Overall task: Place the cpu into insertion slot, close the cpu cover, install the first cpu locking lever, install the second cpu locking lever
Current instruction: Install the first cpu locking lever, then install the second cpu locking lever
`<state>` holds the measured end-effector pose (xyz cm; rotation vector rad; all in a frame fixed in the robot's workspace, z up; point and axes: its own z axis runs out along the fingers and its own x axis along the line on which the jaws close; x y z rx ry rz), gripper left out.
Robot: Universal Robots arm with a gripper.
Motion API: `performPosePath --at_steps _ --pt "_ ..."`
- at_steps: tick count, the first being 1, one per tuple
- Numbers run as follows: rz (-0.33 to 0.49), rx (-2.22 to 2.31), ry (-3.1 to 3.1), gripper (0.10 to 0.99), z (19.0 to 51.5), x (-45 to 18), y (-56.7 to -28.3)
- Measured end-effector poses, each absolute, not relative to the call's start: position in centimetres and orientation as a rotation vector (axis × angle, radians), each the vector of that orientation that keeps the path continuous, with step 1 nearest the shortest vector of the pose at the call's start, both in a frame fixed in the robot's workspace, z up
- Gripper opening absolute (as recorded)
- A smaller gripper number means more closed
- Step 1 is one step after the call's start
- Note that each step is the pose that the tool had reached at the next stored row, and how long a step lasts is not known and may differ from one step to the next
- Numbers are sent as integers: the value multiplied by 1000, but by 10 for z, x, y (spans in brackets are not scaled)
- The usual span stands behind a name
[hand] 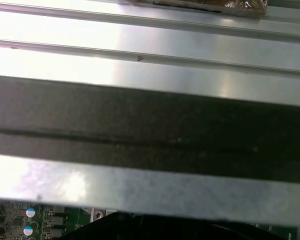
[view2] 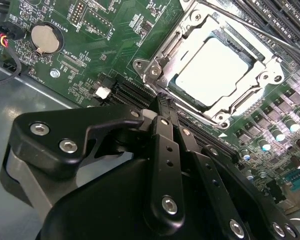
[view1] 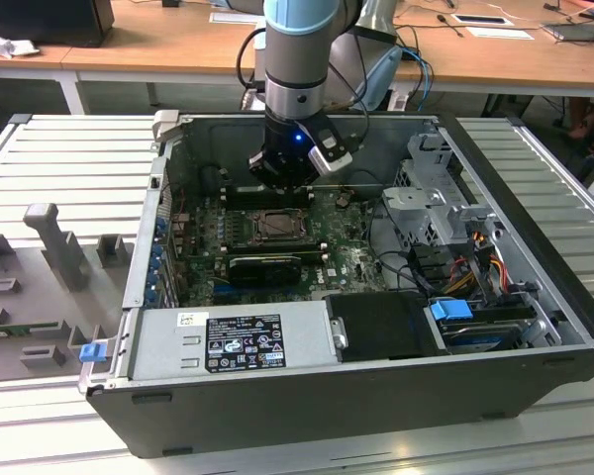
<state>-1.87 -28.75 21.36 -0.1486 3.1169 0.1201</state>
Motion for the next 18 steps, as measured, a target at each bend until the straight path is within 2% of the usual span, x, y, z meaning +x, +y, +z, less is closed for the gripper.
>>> performPosePath --at_steps 16,18 --pt "120 -149 3117 106 214 -19 -291" --pt "120 -149 3117 106 227 -19 -291"
